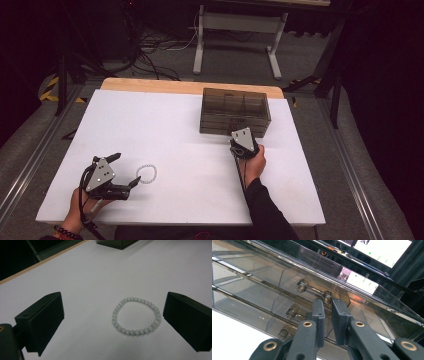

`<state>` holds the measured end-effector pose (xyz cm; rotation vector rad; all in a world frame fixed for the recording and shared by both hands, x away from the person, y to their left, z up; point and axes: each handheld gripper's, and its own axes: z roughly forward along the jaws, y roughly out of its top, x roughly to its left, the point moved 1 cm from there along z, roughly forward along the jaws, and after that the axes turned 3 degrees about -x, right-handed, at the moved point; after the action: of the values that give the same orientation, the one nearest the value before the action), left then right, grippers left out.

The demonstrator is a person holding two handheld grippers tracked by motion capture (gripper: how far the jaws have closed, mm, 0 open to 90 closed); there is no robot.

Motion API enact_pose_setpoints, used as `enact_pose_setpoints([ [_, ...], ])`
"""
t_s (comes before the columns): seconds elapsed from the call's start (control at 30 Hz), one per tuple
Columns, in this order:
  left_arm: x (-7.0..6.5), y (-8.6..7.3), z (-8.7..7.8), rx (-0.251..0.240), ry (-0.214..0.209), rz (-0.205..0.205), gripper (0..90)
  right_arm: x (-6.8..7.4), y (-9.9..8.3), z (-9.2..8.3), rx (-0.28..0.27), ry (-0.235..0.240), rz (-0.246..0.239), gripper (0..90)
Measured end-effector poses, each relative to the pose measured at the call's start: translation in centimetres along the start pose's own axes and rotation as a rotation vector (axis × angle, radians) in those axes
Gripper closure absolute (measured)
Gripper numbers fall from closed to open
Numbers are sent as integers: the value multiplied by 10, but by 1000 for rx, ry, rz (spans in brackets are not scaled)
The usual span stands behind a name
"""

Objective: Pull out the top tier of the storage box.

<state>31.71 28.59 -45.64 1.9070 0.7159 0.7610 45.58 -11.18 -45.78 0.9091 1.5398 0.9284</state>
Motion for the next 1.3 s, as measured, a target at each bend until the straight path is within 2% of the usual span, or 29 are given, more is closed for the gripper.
enact_pose_setpoints([
  [0.2, 0, 0, 0, -2, -1, -7, 40, 0, 0, 0, 4, 1, 3, 827],
  [0.43, -1, 0, -1, -1, -1, -2, 40, -1, -1, -1, 3, 3, 20, 828],
  [1.3, -1, 0, -1, 3, -4, 7, 41, 1, -2, -8, 9, 7, 32, 822],
])
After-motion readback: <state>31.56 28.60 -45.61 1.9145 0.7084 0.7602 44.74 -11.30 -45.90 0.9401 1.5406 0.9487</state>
